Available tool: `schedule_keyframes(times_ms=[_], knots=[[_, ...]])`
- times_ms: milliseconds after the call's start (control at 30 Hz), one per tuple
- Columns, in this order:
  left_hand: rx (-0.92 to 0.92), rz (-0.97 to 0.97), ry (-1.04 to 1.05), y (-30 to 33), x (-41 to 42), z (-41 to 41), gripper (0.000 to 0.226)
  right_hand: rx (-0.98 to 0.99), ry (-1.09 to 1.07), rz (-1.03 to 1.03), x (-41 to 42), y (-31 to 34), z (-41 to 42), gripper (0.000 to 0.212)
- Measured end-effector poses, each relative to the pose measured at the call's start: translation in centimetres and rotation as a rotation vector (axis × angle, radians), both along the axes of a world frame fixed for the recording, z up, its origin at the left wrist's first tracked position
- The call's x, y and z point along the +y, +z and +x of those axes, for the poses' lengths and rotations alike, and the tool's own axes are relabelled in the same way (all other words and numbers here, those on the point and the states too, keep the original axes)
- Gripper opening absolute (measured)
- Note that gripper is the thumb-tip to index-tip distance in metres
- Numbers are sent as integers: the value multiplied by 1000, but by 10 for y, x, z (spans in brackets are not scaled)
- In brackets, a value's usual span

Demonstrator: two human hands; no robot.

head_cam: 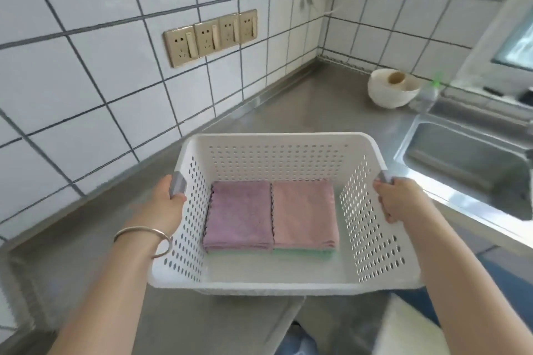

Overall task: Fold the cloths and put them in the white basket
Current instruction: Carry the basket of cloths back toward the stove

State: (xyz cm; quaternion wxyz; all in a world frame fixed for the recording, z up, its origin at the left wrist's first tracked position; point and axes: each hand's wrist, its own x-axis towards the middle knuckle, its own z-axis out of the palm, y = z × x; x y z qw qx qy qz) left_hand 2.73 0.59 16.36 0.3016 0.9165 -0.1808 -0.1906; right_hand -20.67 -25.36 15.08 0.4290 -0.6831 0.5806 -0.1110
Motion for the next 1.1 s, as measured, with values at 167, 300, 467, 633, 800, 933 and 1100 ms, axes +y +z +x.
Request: schedule_keyframes(times_ms=[167,300,467,633,800,933,1100], knots=[[4,31,-282,-2,-21,-60,42,30,-253,28,58,6,-116,18],[-5,55,-493,-8,-43,-118,42,55,-469,27,106,-1,-206,31],[-5,97,-762,-8,-55,-204,38,88,-703,63,175,-11,-310,34],[-79,163,-958,-11,-40,-298,30,77,-897,123,265,-26,-401,25],[-52,153,-1074,-21,2,-387,26,9,-1057,174,360,-30,-487,19],[-52,145,-1209,-29,42,-466,34,26,-1208,177,439,-27,-553,24],[-26,102,-1405,-33,84,-568,25,80,-1380,183,541,-21,-630,19]])
